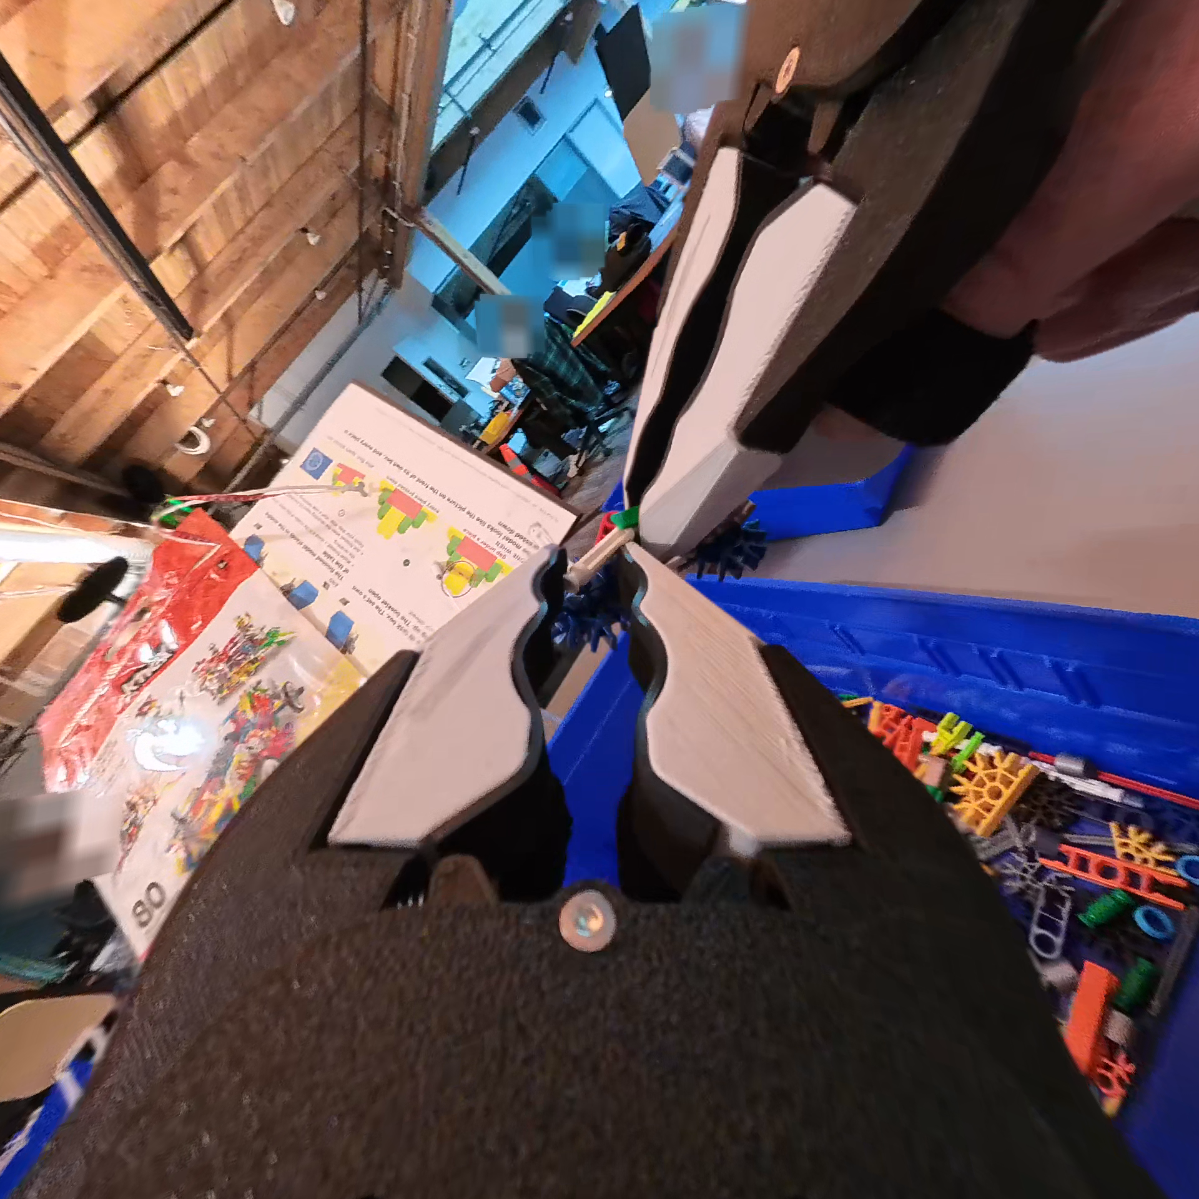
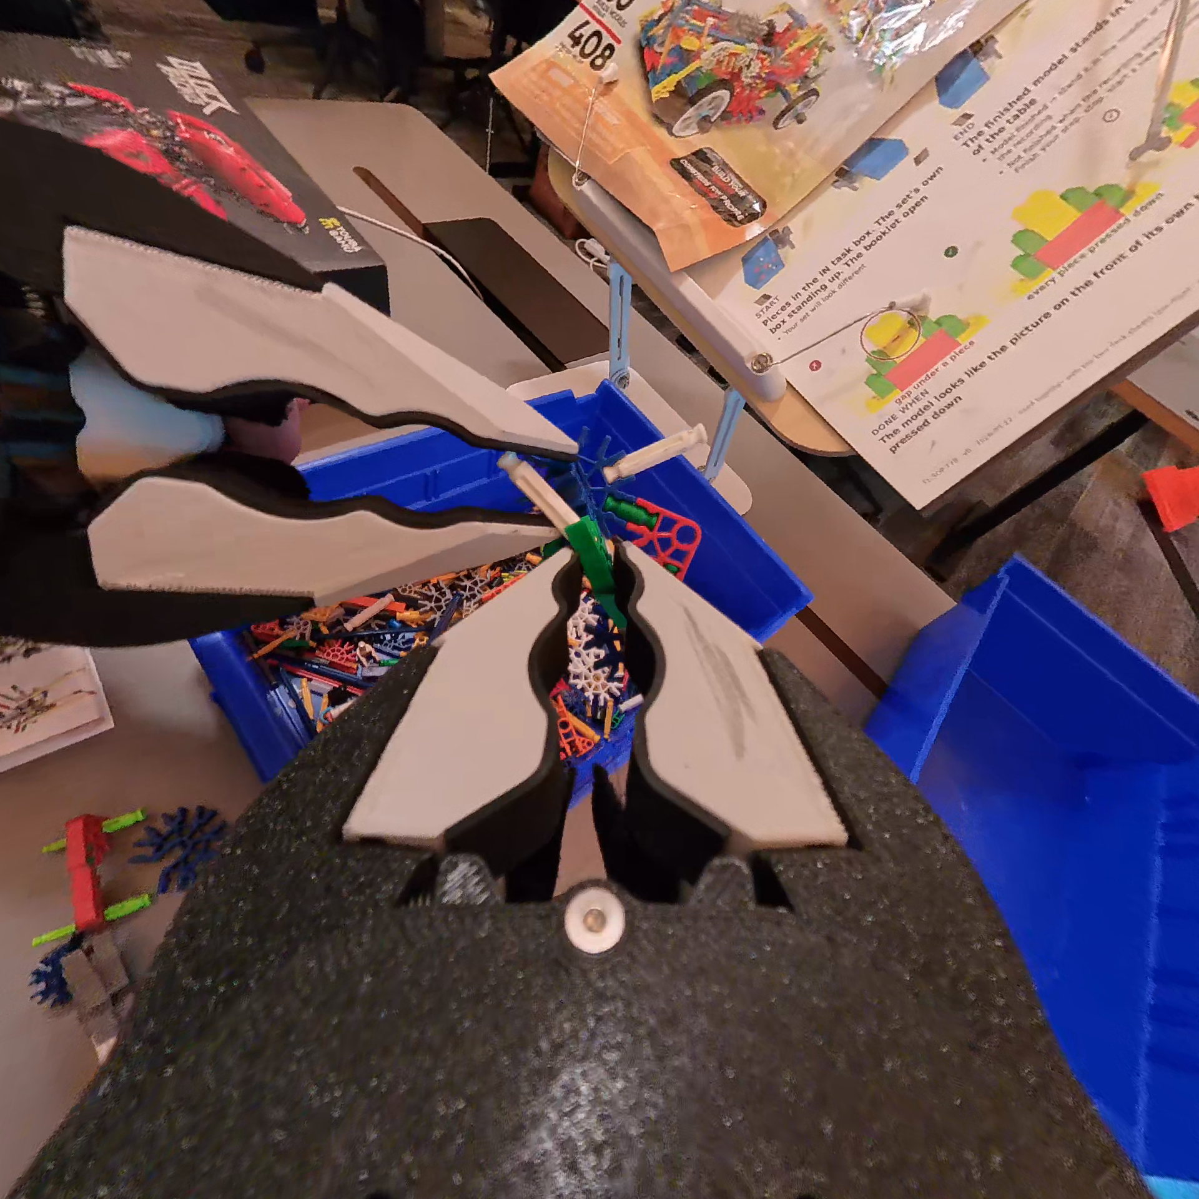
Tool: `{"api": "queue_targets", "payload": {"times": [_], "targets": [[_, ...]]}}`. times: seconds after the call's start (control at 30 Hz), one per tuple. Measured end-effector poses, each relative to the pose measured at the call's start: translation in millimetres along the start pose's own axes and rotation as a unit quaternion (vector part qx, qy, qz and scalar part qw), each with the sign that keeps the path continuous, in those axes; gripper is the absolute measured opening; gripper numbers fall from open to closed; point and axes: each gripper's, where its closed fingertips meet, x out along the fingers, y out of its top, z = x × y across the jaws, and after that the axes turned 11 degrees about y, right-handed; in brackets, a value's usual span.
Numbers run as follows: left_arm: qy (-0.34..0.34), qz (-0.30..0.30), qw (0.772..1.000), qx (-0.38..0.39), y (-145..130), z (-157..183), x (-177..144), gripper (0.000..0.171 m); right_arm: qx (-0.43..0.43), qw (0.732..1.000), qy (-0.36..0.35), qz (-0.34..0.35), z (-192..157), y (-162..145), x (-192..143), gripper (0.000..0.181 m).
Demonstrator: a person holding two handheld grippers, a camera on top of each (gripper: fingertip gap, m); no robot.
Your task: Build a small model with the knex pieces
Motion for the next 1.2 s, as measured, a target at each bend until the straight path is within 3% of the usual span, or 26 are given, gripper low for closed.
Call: {"api": "queue_targets", "payload": {"times": [0.2, 0.3, 0.4, 0.6, 0.67, 0.8, 0.9, 1.0, 1.2], "targets": [[0.056, -0.008, 0.998, 0.028, -3.9, -5.8, 3.2, 0.011, 0.045, 0.999, -0.009, 0.03, 4.2, 3.6, 7.7, 0.006], [0.076, 0.004, 0.997, 0.03, 0.5, -5.0, 3.0, 0.0, 0.082, 0.995, -0.004, 0.062, 5.1, 9.0, 10.7, 0.002], [0.074, 0.011, 0.997, 0.028, -4.3, -14.3, 5.9, 0.0, 0.059, 0.997, -0.006, 0.053, -1.9, 11.0, 13.5, 0.003], [-0.022, 0.001, 1.0, 0.0, -11.0, -17.5, 4.9, 0.002, 0.034, 0.998, -0.012, 0.044, 1.8, 7.0, 11.4, 0.004], [-0.096, 0.006, 0.995, -0.016, -8.2, -13.8, -3.3, 0.002, 0.037, 0.998, -0.021, 0.039, 8.8, 1.4, 4.2, 0.004], [-0.165, -0.086, 0.982, -0.025, -41.8, -5.2, -3.6, 0.004, 0.075, 0.995, 0.013, 0.067, 12.5, -2.0, -7.7, 0.004], [-0.184, -0.102, 0.977, -0.035, -56.5, 4.6, 1.1, 0.02, 0.071, 0.993, 0.031, 0.086, 8.5, 1.4, -12.6, 0.004], [-0.205, -0.144, 0.966, -0.06, -69.8, 11.5, 3.0, 0.07, 0.042, 0.995, 0.028, 0.088, 3.7, 3.8, -15.9, 0.004], [-0.25, -0.027, 0.948, -0.197, -13.6, 1.4, -10.0, 0.061, -0.023, 0.994, 0.033, 0.104, -17.9, 16.3, -17.1, 0.005]]}}
